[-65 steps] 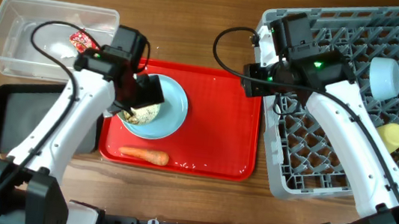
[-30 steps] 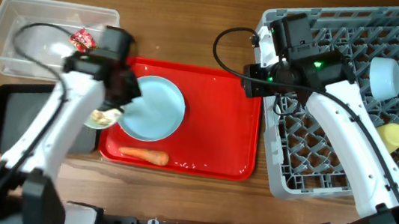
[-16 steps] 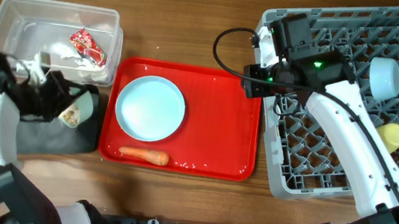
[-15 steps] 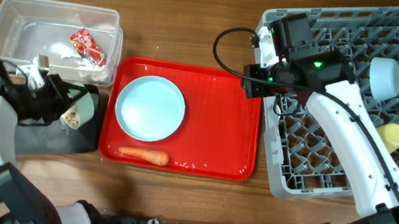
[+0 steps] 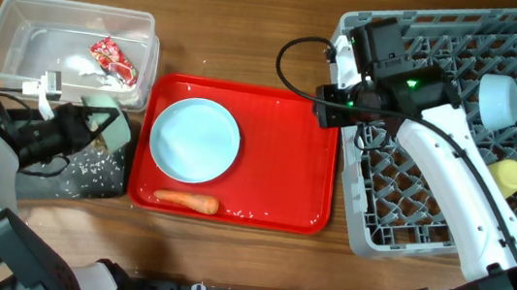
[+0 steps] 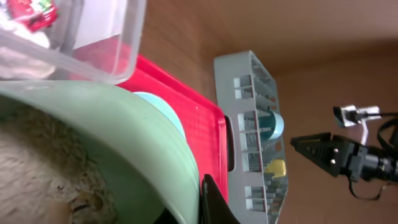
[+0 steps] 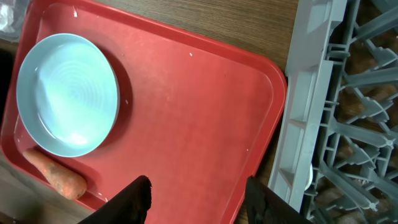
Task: Sort waste into correct bins and load items into the dishwasher rack
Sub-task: 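Tip the green bowl over the black tray to dump the rice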
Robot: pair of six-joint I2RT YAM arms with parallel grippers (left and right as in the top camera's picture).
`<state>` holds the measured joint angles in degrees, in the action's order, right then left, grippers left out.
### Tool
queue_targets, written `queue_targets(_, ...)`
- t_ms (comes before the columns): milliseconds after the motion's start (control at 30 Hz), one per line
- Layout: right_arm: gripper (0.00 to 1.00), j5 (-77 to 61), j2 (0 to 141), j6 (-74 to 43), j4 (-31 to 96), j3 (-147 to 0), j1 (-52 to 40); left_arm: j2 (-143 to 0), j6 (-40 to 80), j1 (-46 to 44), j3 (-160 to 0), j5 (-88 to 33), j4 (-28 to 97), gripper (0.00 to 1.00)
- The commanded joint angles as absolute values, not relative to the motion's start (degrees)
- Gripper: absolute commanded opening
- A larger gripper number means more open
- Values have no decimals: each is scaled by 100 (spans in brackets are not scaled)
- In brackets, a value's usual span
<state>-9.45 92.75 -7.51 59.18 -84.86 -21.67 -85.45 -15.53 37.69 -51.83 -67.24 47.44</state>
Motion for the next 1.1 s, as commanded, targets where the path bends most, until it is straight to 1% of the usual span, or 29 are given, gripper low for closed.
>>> queue_targets(0, 51, -1035, 9343, -766, 5927, -8462, -2180, -8532, -2217, 3817, -4974, -7262, 4718, 4)
queue_targets(133, 51, -1035, 9343, -766, 5929, -8462, -2180, -8532, -2241, 4130, -4674, -7277, 4617, 4)
queue_targets(233, 51, -1035, 9343, -768, 5933, -8462, -2180, -8549, -2349, 4823, -4482, -7874, 4606, 4)
queue_targets(300, 51, -1035, 9343, -768, 5929, -8462, -2180, -8613, -2296, 5041, -4482, -8110, 4678, 4)
queue_targets(333, 51, -1035, 9343, -766, 5940, -8462, -2180, -8637, -2362, 5085, -4482, -8300, 4779, 4)
queue_targets(433, 51, -1035, 9343, -766, 5970, -8462, -2180, -8661, -2088, 5096, -4484, -8143, 4576, 4)
queue_targets(467, 51, -1035, 9343, -768, 5964, -8462, -2180, -8676, -1787, 5105, -4484, -8191, 4532, 4)
queue_targets(500, 51, -1035, 9343, -766, 5966, -8462, -2180, -8685, -1806, 5129, -4484, -8180, 4327, 4)
queue_targets(567, 51, -1035, 9343, -766, 5970, -8462, -2180, -8709, -1240, 5135, -4484, -8392, 4038, 4)
queue_targets(600, 51, -1033, 9343, -766, 5977, -8462, -2180, -8700, -1505, 5146, -4484, -8643, 4071, 4)
queue_targets(633, 51, -1013, 9343, -766, 5986, -8462, -2180, -8713, -1378, 5127, -4484, -8604, 3854, 4)
queue_targets(667, 51, -1002, 9343, -764, 5988, -8462, -2180, -8711, -1365, 5129, -4484, -8709, 3896, 4)
queue_targets(700, 51, -987, 9343, -764, 5983, -8462, -2180, -8720, -1258, 5111, -4484, -8388, 3780, 4)
queue_targets(733, 51, -989, 9343, -766, 5979, -8462, -2180, -8724, -1153, 5120, -4484, -8427, 3885, 4)
queue_targets(767, 51, -989, 9343, -764, 5983, -8462, -2180, -8724, -1192, 5116, -4484, -8335, 3739, 4)
queue_targets(800, 51, -989, 9343, -764, 5986, -8462, -2180, -8729, -1002, 5118, -4484, -8525, 3741, 4)
queue_targets(833, 51, -989, 9343, -764, 5996, -8462, -2180, -8729, -1105, 5120, -4484, -8506, 3634, 4)
queue_targets(933, 51, -980, 9343, -766, 6055, -8462, -2180, -8729, -910, 5015, -4484, -8545, 3717, 4)
queue_targets(1000, 50, -864, 9343, -816, 6080, -8462, -2180, -8691, -851, 4611, -4486, -8523, 3769, 4)
queue_targets(1067, 50, -838, 9343, -943, 6141, -8462, -2180, -8416, -810, 3765, -4580, -8123, 3837, 4)
